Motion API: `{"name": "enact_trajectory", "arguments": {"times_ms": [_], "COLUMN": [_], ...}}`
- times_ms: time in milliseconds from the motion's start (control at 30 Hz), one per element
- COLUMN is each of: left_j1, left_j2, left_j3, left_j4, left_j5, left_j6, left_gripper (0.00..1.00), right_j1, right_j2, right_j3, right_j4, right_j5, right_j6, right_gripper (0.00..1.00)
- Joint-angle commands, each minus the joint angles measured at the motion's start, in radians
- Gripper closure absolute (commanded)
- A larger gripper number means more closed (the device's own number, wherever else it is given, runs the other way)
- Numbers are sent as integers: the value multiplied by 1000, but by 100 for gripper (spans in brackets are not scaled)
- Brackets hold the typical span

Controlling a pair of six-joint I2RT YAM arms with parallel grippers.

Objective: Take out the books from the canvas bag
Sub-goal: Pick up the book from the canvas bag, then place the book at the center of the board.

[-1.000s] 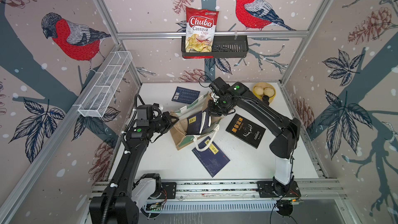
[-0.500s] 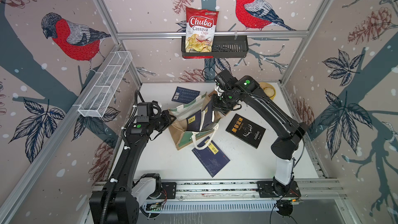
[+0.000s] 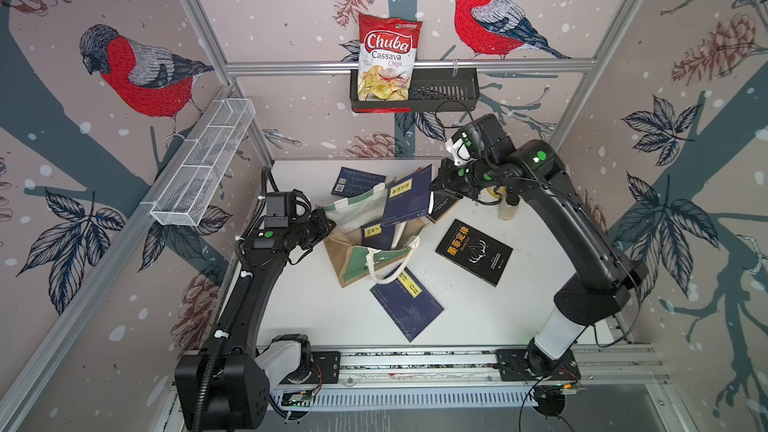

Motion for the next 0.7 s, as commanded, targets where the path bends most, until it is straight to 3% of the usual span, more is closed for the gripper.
{"name": "enact_trajectory", "arguments": {"times_ms": [0, 267, 467, 667], "left_j1": [12, 21, 43, 65], "left_j2": [2, 2, -2, -9], "left_j3": [23, 30, 31, 30], "left_j4": [-22, -40, -52, -74], "left_j5": [-55, -59, -70, -113], "left_j6": [38, 50, 50, 32], "left_gripper": [100, 100, 100, 100], "right_j1": [-44, -223, -341, -392], "right_j2": [-69, -282, -347, -373], "right_j3": [-54, -375, -421, -485], "right_j4": [130, 390, 426, 441], "right_j5": [-7, -116, -169, -201], "right_j6": [30, 101, 104, 93], "right_gripper": [100, 100, 100, 100]}}
